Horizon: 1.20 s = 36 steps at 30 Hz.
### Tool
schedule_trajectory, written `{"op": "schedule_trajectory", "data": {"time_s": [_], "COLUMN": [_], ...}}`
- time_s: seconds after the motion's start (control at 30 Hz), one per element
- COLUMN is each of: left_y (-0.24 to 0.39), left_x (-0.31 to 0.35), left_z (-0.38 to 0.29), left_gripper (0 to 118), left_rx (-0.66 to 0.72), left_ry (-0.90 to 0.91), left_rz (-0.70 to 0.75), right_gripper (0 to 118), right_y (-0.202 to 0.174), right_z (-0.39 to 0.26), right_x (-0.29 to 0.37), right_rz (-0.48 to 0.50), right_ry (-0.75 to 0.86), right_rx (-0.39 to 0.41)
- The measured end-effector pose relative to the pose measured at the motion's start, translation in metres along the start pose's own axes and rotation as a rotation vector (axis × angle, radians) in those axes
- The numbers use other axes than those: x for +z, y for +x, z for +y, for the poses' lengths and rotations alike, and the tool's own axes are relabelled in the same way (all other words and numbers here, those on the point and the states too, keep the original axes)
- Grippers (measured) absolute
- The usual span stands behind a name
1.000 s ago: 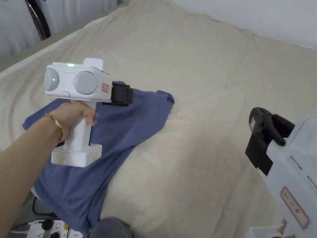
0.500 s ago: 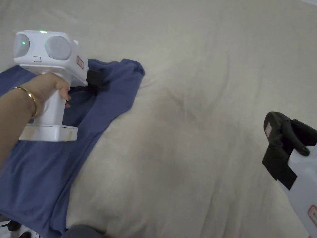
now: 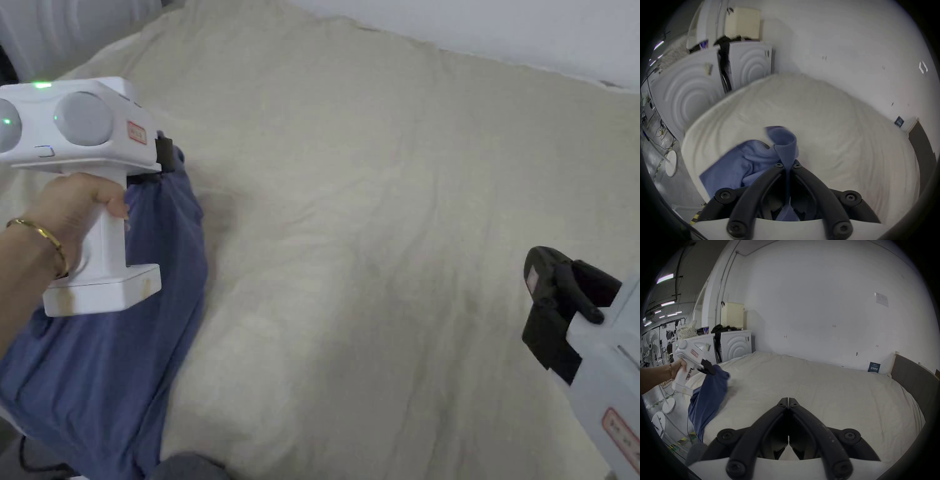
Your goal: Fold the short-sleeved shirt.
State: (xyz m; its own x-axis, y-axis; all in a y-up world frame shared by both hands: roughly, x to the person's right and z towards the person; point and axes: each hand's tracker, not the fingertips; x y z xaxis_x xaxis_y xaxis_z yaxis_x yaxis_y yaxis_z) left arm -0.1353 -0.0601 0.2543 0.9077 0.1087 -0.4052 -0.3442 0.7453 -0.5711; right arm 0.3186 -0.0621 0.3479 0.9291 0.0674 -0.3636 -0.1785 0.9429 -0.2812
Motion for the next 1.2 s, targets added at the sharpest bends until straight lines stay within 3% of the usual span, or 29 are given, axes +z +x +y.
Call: {"op": "schedule_trajectory", "data": {"time_s": [0.13, 0.27, 0.5, 0.67, 0.87, 0.93, 1.2], "left_y": [-0.004, 0.021, 0.105, 0.166, 0.234, 0.255, 0.336], "left_x": [0.082, 0.172, 0.315, 0.363, 0.378, 0.373, 0.297], "left_z": [0.028, 0.059, 0.117, 0.164, 0.194, 0.192, 0.125], "left_gripper": [4, 4, 4, 4, 4, 4, 4], "left_rx": [0.053, -0.02, -0.077, -0.1, -0.1, -0.119, -0.292], "left_ry": [0.14, 0.333, 0.574, 0.657, 0.649, 0.622, 0.428], "left_rz": [-0.014, -0.088, -0.255, -0.379, -0.475, -0.512, -0.573], "right_gripper": [1, 1, 1, 1, 1, 1, 1], "right_y": [0.014, 0.027, 0.053, 0.07, 0.069, 0.084, 0.117], "right_z": [0.005, 0.009, 0.022, 0.031, 0.046, 0.054, 0.033], "right_x": [0.032, 0.065, 0.127, 0.153, 0.153, 0.185, 0.213], "right_rz": [0.0, -0.021, -0.085, -0.16, -0.259, -0.295, -0.397], "right_ry": [0.038, 0.091, 0.191, 0.255, 0.293, 0.298, 0.271], "right_rx": [-0.013, -0.025, -0.007, -0.009, -0.013, -0.013, -0.049]}}
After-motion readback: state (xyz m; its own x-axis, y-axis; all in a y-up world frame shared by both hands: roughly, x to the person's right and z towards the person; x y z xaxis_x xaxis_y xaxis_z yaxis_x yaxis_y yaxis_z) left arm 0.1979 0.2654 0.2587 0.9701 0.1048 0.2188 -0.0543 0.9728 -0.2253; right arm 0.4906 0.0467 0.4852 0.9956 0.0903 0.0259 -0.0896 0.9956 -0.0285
